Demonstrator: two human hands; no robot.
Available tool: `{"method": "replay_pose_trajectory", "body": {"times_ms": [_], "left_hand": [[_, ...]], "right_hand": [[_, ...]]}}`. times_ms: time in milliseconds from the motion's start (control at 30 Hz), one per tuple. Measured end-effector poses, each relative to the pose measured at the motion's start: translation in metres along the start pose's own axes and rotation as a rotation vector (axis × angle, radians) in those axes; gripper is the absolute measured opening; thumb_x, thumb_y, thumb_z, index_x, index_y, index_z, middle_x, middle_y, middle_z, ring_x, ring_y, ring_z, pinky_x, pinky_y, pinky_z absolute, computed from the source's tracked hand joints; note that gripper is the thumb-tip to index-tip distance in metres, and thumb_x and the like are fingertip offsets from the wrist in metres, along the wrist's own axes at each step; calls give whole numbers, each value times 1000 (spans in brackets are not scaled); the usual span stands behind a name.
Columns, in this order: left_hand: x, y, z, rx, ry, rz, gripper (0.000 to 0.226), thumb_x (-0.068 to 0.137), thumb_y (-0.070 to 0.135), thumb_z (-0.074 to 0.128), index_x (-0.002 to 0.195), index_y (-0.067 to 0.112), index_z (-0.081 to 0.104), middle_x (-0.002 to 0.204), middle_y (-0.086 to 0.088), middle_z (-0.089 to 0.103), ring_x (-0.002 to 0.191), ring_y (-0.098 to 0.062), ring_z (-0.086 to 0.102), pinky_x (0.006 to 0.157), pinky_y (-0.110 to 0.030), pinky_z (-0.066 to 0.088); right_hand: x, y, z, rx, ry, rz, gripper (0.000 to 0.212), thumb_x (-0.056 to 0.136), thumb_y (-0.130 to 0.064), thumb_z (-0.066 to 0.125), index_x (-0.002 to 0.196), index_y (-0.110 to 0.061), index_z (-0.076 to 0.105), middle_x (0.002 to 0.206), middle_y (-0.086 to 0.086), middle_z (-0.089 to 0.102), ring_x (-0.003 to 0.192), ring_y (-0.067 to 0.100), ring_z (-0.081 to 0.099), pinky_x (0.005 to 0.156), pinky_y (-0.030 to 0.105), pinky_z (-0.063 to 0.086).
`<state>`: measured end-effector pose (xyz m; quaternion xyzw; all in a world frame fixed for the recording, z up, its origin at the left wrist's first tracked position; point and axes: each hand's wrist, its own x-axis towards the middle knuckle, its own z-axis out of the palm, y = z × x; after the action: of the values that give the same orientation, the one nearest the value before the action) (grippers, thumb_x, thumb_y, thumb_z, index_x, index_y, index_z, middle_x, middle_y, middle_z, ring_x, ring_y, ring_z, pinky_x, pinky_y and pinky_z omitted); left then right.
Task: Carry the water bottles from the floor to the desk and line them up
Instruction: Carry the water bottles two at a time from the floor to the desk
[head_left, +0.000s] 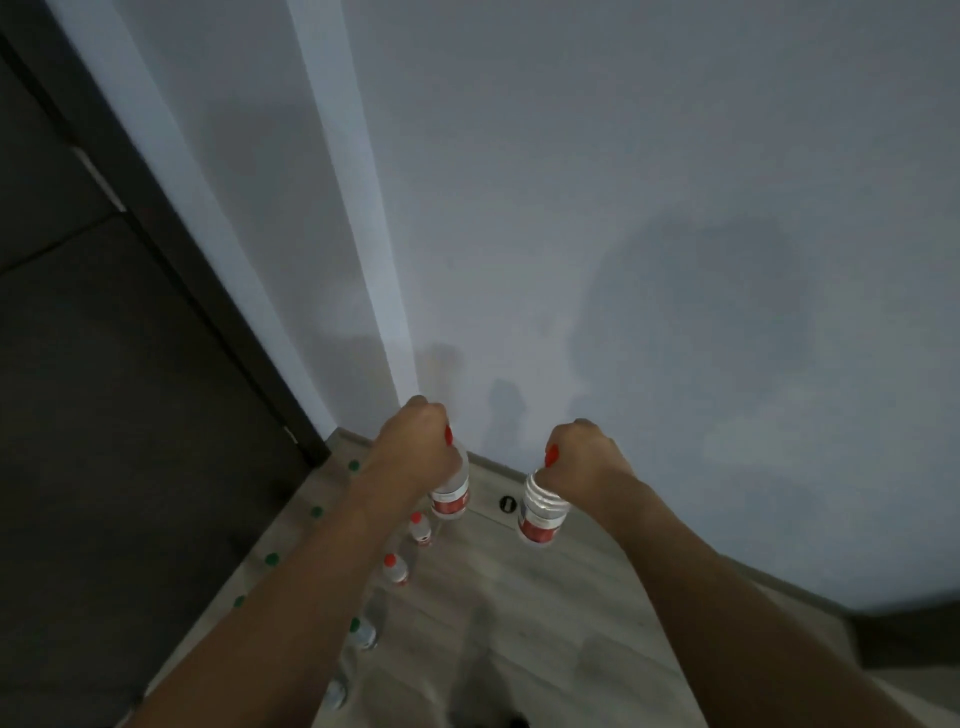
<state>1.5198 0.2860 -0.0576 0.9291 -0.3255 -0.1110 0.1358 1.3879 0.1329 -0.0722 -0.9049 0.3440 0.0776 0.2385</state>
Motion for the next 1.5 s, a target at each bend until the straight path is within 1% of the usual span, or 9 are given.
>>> {"method": "replay_pose_trajectory", "body": {"times_ms": [67,167,467,667,867,1000,1167,1333,1500], "left_hand": [[7,11,2,14,-23,41,9,84,13,63,93,12,62,88,1,46,77,-18,54,66,-27,44],[16,36,6,-40,-63,155,17,78,14,64,94,11,66,95,-3,49,86,-24,57,70,-29,44],[10,126,27,-86,-161,434,18,77,15,67,94,11,66,99,-3,51,88,-24,58,75,-34,52],[-21,201,46,-74,-207,642,7,75,17,65,79,14,60,92,-2,49,81,-23,56,65,-31,44],[-87,279,72,-74,-265,853,10,76,19,68,78,15,58,89,-1,49,78,-21,55,61,-29,42],[-142,326,89,-57,-296,972,10,78,17,67,85,10,66,92,-4,52,78,-22,55,62,-28,39],[-220,384,114,-58,-373,1098,14,80,18,68,92,11,68,97,-4,53,84,-21,57,67,-29,43],[-298,427,148,-57,-422,1233,12,81,19,69,92,14,68,97,-3,54,81,-17,56,64,-24,41],[-360,461,176,-54,-469,1310,14,78,21,66,91,16,71,95,0,55,86,-20,59,72,-31,50]], "right_hand": [[-6,7,-4,28,25,52,27,77,-22,66,102,-13,63,104,4,49,91,24,56,77,33,54],[-16,24,-13,51,73,132,25,78,-22,68,101,-13,64,105,4,49,90,23,56,75,31,51],[-79,88,-30,103,260,403,23,76,-24,67,96,-13,63,102,6,52,88,25,57,75,31,50],[-148,137,-41,167,371,578,24,77,-25,68,98,-13,62,99,4,49,85,23,56,73,32,53],[-240,194,-40,204,470,769,26,77,-26,66,98,-12,62,101,5,51,85,25,58,76,35,54],[-306,225,-33,244,506,889,28,77,-28,69,101,-13,61,101,4,51,86,23,59,79,37,56],[-396,265,-24,287,581,1021,27,76,-27,70,98,-14,60,99,3,49,83,22,57,77,37,56],[-481,298,-4,307,621,1143,25,74,-28,70,93,-13,61,97,3,46,81,23,55,74,37,55],[-551,324,12,307,659,1221,25,74,-25,71,93,-10,64,94,4,47,78,23,57,73,35,55]]}}
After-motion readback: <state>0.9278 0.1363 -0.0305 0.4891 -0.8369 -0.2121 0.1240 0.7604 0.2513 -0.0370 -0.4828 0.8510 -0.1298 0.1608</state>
